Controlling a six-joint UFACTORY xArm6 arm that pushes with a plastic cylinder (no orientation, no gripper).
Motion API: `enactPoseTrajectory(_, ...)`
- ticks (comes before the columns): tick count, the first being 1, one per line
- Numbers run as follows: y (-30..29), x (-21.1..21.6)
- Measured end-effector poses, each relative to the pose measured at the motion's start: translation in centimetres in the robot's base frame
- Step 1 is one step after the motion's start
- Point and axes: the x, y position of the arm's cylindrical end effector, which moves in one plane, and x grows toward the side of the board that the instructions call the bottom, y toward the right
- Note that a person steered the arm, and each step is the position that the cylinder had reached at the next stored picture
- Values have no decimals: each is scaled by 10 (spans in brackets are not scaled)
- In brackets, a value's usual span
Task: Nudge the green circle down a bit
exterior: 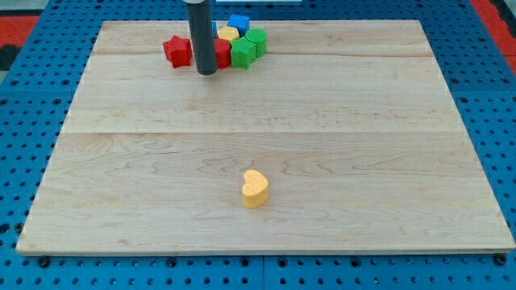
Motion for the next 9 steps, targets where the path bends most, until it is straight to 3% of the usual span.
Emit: enactPoseTrajectory(9, 15, 1)
